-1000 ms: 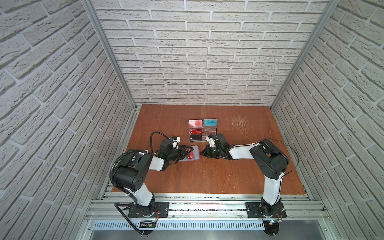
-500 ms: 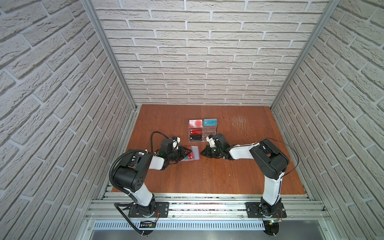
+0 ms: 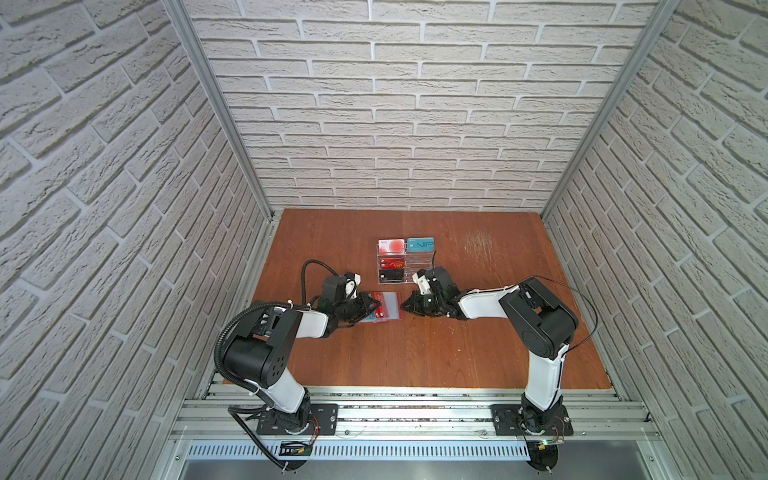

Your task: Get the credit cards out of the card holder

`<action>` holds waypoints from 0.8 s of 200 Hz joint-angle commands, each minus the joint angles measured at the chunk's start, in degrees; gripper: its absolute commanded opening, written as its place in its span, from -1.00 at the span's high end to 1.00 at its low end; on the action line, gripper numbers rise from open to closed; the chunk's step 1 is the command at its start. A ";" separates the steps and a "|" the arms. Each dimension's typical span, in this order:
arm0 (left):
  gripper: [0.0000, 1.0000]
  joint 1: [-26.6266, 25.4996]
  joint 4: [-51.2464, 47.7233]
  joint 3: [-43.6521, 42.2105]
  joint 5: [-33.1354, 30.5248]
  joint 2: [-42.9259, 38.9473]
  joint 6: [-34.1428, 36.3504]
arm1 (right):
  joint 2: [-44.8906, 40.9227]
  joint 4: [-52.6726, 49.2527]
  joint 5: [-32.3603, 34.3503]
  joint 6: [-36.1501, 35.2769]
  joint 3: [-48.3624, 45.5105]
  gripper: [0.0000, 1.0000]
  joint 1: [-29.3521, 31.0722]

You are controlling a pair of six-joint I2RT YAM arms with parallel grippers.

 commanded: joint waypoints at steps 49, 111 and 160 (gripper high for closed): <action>1.00 0.24 -14.46 6.33 -4.26 -1.26 10.69 | -1.30 -2.57 0.41 0.18 -1.28 0.88 -0.21; 1.00 0.24 -25.72 10.38 -11.50 -3.78 16.93 | -3.00 -3.32 0.86 -0.39 -1.70 0.88 -0.22; 1.00 0.08 -35.68 18.09 -15.11 -3.01 19.85 | -5.50 -5.72 2.94 -1.80 -2.00 0.86 -0.22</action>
